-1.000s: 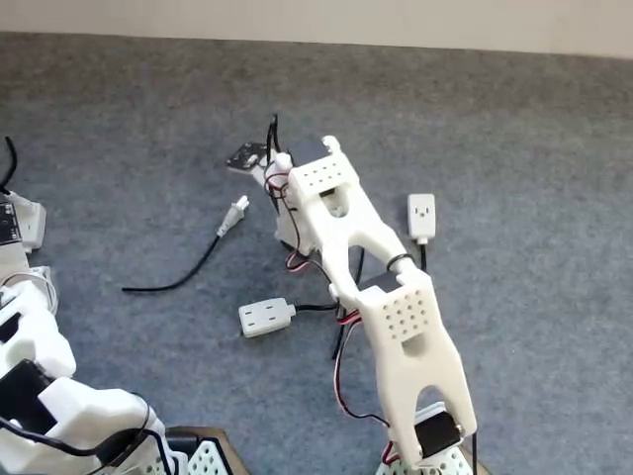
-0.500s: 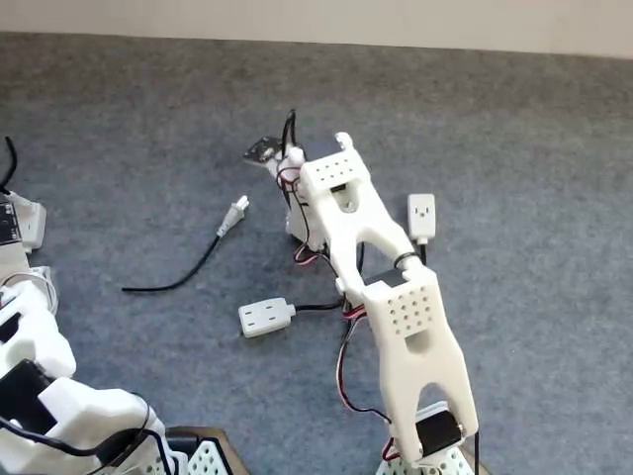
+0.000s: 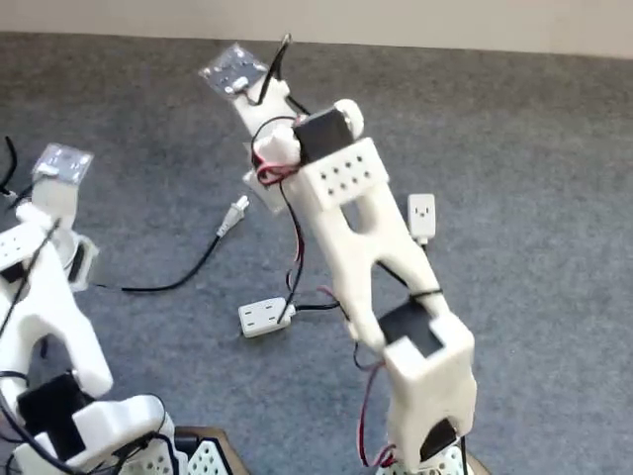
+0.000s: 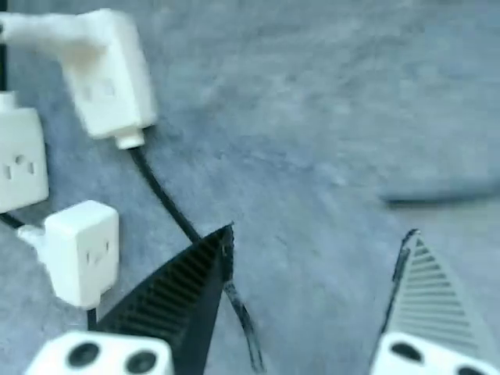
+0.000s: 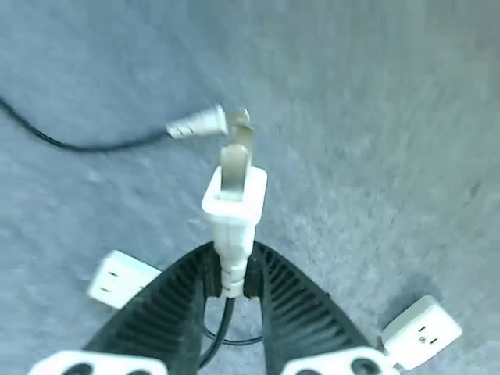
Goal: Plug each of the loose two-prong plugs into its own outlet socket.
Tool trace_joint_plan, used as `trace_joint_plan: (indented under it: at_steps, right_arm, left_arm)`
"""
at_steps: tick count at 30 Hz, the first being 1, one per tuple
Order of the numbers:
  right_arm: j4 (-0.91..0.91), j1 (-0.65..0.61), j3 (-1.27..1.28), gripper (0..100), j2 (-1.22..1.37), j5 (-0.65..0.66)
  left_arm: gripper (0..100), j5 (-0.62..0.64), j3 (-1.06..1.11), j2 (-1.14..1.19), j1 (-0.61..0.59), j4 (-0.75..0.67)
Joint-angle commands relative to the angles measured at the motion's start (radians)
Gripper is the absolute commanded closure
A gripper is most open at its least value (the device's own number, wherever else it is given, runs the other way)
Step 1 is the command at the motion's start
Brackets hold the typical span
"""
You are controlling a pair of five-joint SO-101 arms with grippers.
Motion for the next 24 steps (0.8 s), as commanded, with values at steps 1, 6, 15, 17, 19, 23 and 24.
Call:
trace_joint_plan:
  at_steps: [1,6,15,17,19,23,24]
  right_arm:
    - [0.025,-0.038,-0.053,99.1,-0.205,-0.046]
    - [0.065,-0.035,-0.051,99.1,-0.275,-0.051]
    - [-0.070,-0.005,-0.053,99.1,-0.323,-0.081]
    - [-0.136,0.015,-0.053,99.1,-0.328,-0.083]
    - [-0.147,0.036,-0.065,99.1,-0.332,-0.080]
    - [-0.127,0.048,-0.124,99.1,-0.401,-0.068]
    - [-0.127,0.061,-0.139,99.1,-0.430,-0.058]
  left_arm:
    - [67,-0.005,-0.131,-0.087,0.108,0.213]
    - [67,-0.005,-0.140,-0.160,0.165,0.304]
    - [67,-0.006,-0.150,-0.076,0.145,0.299]
    - [67,-0.008,-0.150,-0.054,0.143,0.299]
    - [67,-0.009,-0.151,-0.044,0.143,0.298]
    - [67,-0.009,-0.143,-0.031,0.139,0.247]
    - [67,-0.009,-0.139,-0.031,0.139,0.242]
